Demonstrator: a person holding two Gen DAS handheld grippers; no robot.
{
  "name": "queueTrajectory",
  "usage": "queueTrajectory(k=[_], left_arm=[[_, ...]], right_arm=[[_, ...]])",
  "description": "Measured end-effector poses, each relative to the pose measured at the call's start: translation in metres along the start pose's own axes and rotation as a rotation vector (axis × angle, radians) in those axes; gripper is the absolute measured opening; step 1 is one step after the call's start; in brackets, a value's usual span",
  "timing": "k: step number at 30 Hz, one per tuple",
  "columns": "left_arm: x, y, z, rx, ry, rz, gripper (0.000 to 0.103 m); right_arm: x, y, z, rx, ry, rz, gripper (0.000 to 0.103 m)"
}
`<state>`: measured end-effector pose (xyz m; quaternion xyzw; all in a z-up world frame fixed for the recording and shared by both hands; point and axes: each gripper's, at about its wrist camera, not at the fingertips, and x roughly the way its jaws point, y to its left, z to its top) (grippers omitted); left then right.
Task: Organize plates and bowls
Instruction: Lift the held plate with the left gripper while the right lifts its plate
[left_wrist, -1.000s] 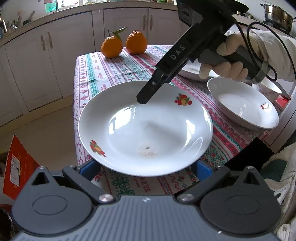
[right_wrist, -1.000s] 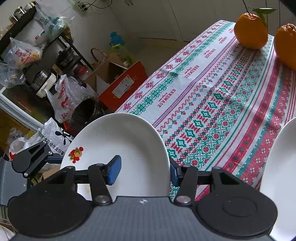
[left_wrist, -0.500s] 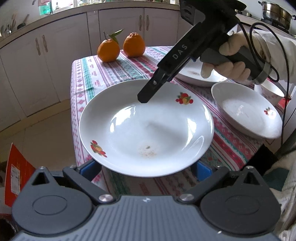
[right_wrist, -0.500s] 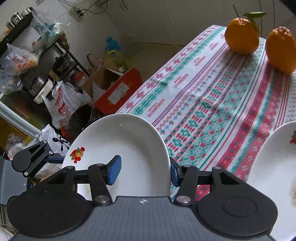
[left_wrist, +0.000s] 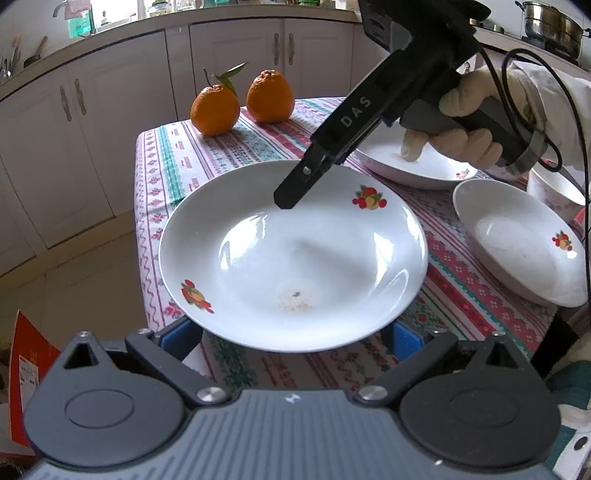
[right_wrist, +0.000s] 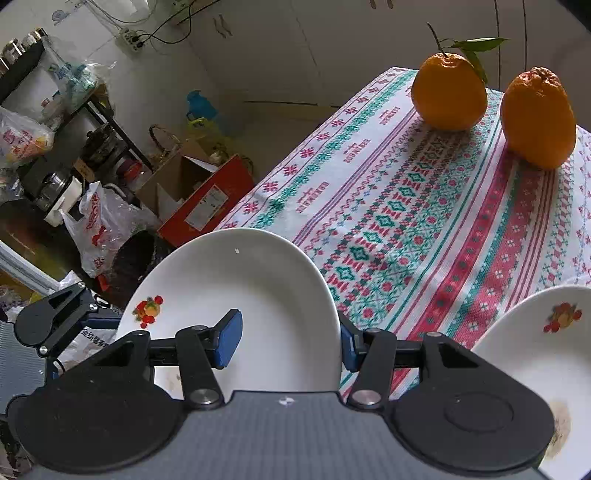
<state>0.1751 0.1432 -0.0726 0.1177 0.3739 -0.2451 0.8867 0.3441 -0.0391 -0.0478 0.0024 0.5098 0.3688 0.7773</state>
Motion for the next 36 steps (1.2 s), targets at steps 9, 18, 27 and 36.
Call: queueTrajectory(k=[9,18,27,36], left_arm=[[0.005,0.005,0.005,0.009,-0.007,0.010,0.101],[0.009,0.006,0.007,0.028,-0.007,0.017,0.101],[0.008,0.006,0.006,0.026,-0.012,0.024,0.102],[-0.015,0.002,0.000,0.015,-0.014,0.064,0.102]], right_arm=[[0.006,-0.005,0.004,0.002,-0.004,-0.029,0.059],[0.008,-0.007,0.006,0.009,-0.019,-0.046,0.060],[0.008,-0.005,0.004,0.006,-0.024,-0.042,0.070],[-0.018,0.013,-0.007,-0.054,-0.064,-0.052,0.100]])
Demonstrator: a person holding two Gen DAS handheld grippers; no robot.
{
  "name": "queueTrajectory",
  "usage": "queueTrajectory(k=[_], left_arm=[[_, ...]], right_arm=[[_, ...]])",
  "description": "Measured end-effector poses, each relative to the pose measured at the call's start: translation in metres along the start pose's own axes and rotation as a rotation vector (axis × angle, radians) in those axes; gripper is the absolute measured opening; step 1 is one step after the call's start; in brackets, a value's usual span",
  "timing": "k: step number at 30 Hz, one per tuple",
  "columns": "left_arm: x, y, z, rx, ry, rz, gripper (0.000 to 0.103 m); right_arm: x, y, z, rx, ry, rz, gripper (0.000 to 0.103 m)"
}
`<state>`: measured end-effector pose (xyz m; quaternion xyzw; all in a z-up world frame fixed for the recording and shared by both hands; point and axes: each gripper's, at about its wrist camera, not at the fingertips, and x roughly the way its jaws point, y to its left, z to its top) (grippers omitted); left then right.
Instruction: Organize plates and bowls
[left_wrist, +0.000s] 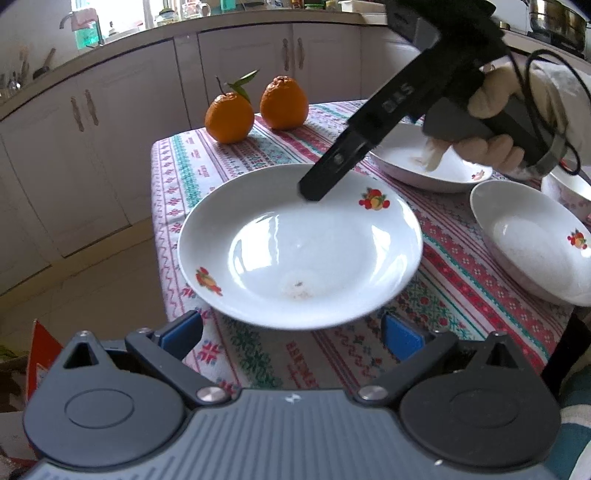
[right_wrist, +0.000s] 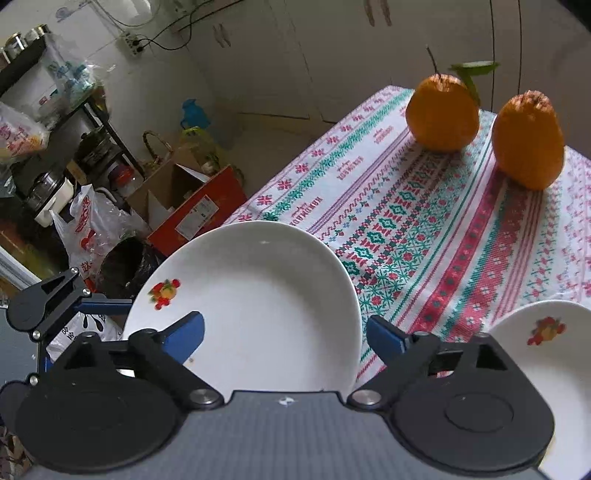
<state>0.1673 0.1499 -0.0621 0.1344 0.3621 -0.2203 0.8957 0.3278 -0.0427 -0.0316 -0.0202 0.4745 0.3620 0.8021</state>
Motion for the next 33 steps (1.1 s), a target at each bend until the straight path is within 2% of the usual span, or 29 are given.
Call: queueTrajectory(k=[7,13,20,25,33], left_arm=[[-0.036,-0.022,-0.002,-0.010,-0.056,0.074,0.102],[-0.060,-0.053,-0.003,-0.010,-0.115,0.066,0.102],[-0.063,-0.086,-0.011,-0.032,-0.130,0.001,0.102],[-0.058,-0.111,-0.018,-0.014,-0.124,-0.058,0.102],[-0.044,-0.151,-0.021,0.072,-0.104,-0.097,0.102]], right_arm=[[-0.052,0.029,-0.021,-0.088,-0.076,-0.058,0.103],[-0.098,0.052,-0.058,-0.106,-0.151,-0.111,0.103],[-0.132,0.055,-0.121,-0.033,-0.218,-0.203,0.103],[-0.147,0.048,-0.162,0.046,-0.221,-0.239,0.103],[-0.170,0.020,-0.192,0.098,-0.207,-0.275,0.103]])
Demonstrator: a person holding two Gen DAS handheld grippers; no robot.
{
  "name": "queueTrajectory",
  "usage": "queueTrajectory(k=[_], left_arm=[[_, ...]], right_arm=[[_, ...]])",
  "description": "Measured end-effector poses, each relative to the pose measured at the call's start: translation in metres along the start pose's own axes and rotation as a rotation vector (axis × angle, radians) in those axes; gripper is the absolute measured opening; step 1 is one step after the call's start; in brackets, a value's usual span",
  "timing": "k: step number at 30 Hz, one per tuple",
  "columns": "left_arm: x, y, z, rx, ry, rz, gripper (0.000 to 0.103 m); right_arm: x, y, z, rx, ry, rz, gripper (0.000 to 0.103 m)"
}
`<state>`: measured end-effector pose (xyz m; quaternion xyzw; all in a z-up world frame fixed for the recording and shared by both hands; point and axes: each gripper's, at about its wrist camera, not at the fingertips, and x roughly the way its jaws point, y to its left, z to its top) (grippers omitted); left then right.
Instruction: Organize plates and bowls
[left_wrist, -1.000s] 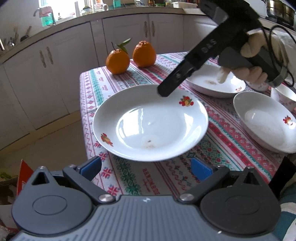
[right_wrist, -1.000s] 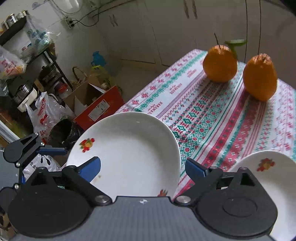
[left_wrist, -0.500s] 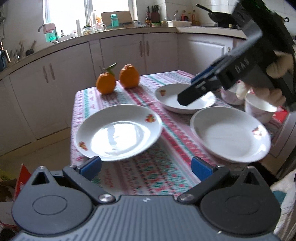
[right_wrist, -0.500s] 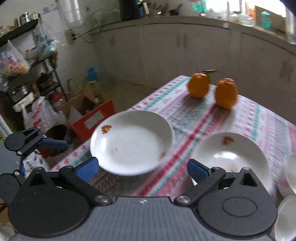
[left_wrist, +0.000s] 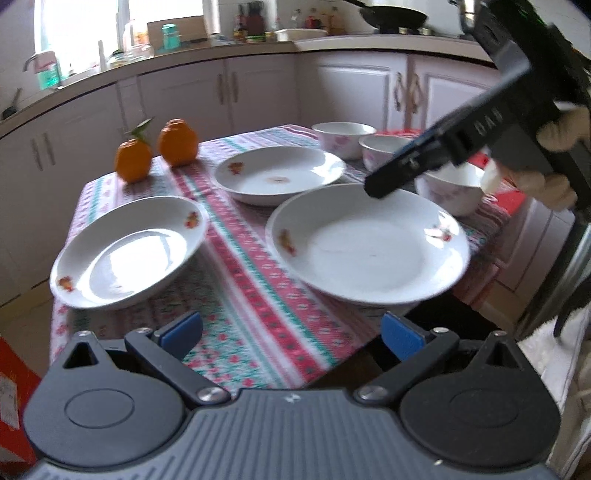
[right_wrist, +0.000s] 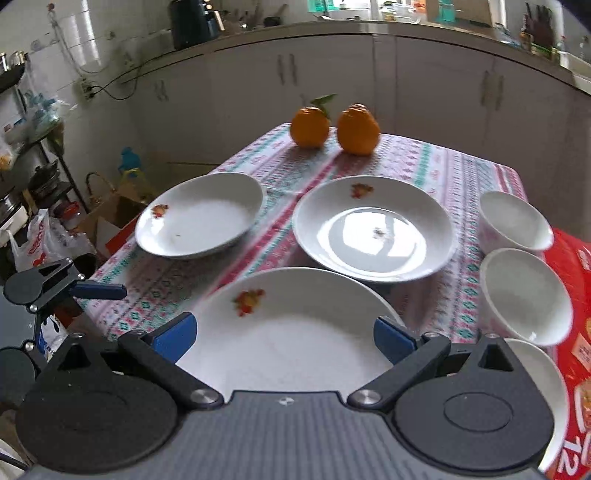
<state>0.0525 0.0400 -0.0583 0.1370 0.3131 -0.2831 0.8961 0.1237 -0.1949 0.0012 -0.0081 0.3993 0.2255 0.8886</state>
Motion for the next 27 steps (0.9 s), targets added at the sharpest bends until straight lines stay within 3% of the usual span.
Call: queueTrajectory(k=[13,21,27], left_arm=[[0.032,-0.035,0.006,0.097,0.041,-0.071,0.102],[0.041,-0.042,0.008,0.094,0.052,-0.105,0.102],[0.043,-0.040,0.010,0.067,0.045,-0.111,0.102]], right_arm=[[0.018,-0.049,0.002,0.014,0.100,0.051,0.102],[0.042,-0.057,0.009,-0.013,0.198,0.058,0.083],[0.053,-0.063,0.013,0.002,0.241,0.095,0.079]])
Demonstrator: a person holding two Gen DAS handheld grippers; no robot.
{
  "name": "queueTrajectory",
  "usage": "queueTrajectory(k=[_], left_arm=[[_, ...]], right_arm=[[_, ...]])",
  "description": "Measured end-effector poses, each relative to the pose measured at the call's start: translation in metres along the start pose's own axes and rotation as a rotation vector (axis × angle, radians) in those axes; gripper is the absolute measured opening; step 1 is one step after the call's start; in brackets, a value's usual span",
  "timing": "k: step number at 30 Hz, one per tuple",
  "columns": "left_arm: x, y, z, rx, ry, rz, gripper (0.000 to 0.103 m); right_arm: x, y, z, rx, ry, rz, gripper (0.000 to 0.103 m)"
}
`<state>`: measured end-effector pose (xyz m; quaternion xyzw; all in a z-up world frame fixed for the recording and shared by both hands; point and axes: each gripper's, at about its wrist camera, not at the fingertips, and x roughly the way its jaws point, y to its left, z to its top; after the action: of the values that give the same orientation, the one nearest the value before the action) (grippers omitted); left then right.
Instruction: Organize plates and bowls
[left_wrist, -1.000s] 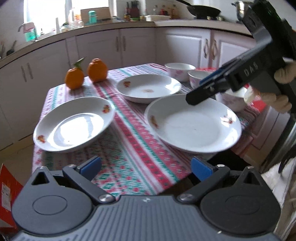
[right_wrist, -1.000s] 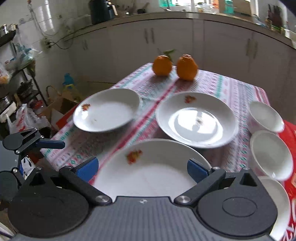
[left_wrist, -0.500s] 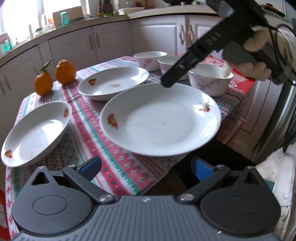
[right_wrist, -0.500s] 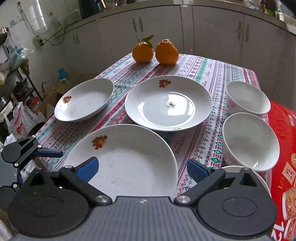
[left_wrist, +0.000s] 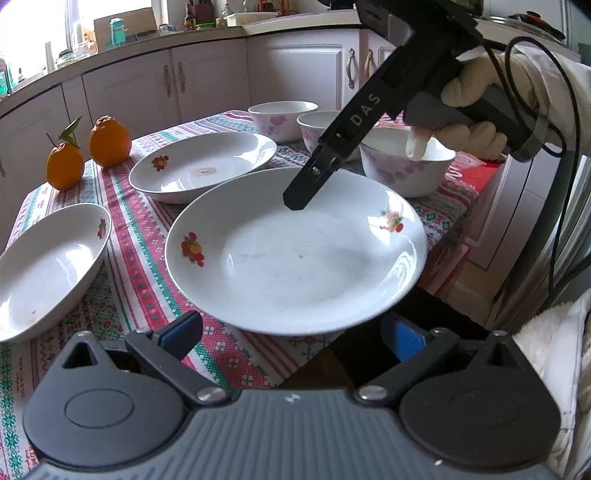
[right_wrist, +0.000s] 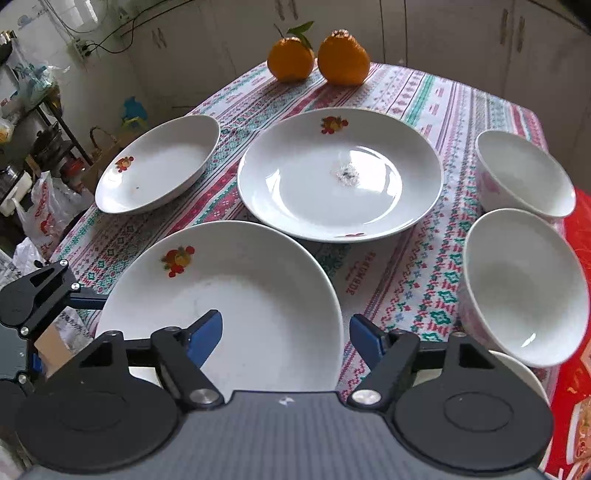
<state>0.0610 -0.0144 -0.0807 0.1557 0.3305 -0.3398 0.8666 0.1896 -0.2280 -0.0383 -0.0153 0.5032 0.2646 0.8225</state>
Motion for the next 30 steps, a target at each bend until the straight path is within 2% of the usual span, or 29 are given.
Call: queueTrajectory(k=[12,15,20,30], left_arm=[[0.002,0.003,0.004,-0.024,-0.013,-0.025,0.102],[0.002,0.004,0.004,-0.032,-0.016,-0.030,0.101],[0.001,0.008,0.003,-0.050,-0.013,-0.044,0.102],[-0.005,0.016,0.000,-0.061,0.000,-0.028,0.102]], right_arm=[[0.011,-0.001,0.018,-0.036,0.073,0.013,0.079],[0.013,0.001,0.019,-0.027,0.097,0.044,0.078],[0.013,0.006,0.020,-0.030,0.102,0.027,0.078],[0.016,0.008,0.023,-0.005,0.106,0.072,0.078]])
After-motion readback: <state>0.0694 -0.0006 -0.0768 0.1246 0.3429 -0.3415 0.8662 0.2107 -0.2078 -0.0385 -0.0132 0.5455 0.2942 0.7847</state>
